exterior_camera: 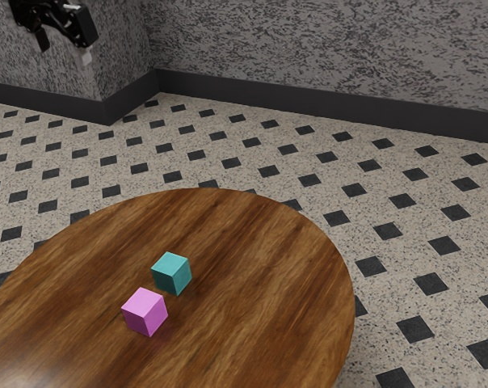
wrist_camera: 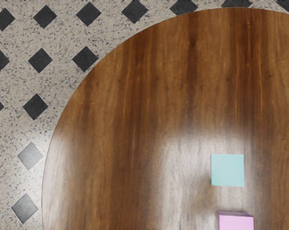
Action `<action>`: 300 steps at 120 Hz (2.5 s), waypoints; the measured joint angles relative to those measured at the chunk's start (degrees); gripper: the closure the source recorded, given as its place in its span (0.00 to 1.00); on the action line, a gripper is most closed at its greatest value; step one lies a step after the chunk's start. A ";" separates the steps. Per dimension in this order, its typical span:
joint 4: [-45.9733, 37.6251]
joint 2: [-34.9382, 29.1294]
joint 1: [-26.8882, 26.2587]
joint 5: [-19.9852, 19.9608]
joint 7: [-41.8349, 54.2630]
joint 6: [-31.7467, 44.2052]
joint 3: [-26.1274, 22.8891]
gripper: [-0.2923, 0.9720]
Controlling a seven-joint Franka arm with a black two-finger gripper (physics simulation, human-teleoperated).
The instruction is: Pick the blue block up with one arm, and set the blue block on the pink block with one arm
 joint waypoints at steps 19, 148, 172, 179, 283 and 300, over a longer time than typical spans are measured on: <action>-0.54 -0.91 -0.30 -0.44 0.48 -0.60 -0.80 0.23; -44.95 7.69 0.06 -2.51 -8.06 33.80 -2.99 0.23; -41.50 15.83 -0.82 -2.58 -7.39 37.90 -5.75 0.23; -41.27 17.45 -0.70 -3.12 -7.28 38.74 -5.79 0.23; -39.22 26.01 -0.04 -4.77 -6.96 42.50 -4.53 0.34; -39.12 27.13 0.04 -6.71 -7.95 42.68 -4.48 0.37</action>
